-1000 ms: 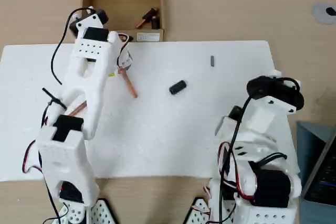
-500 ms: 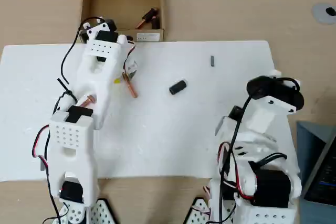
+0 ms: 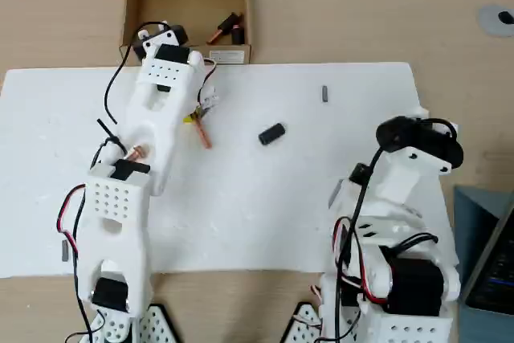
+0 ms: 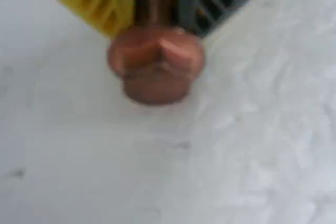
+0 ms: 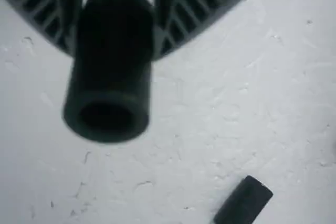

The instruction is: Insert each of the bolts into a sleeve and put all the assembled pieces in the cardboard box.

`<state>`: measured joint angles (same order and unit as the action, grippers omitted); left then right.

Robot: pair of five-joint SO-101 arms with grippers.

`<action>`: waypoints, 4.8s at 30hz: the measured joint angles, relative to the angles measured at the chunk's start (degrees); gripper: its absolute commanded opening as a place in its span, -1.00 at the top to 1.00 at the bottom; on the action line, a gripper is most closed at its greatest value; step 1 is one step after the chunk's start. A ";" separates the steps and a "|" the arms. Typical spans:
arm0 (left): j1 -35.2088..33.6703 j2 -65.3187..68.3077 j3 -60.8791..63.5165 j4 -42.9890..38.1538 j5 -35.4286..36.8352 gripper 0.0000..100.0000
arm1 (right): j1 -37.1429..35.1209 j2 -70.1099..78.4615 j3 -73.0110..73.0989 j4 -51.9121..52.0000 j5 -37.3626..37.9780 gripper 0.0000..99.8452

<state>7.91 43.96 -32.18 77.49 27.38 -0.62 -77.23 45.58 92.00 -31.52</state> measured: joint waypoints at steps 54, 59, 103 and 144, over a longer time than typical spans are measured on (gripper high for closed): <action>8.79 -115.43 84.13 -11.78 -10.81 1.00 | -9.58 -26.37 29.10 -18.02 31.65 0.98; 8.79 -130.02 95.21 -17.32 -10.81 1.00 | -15.38 -26.37 32.00 -21.45 31.47 0.98; 16.97 -148.04 105.14 -24.97 2.29 1.00 | -47.91 -26.37 35.69 -29.36 33.32 0.98; 23.82 -148.31 103.38 -12.22 -5.54 0.61 | -47.82 -26.37 35.69 -29.54 33.32 0.98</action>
<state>31.74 -104.35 71.21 65.27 21.85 -48.44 -103.60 81.27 62.46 1.80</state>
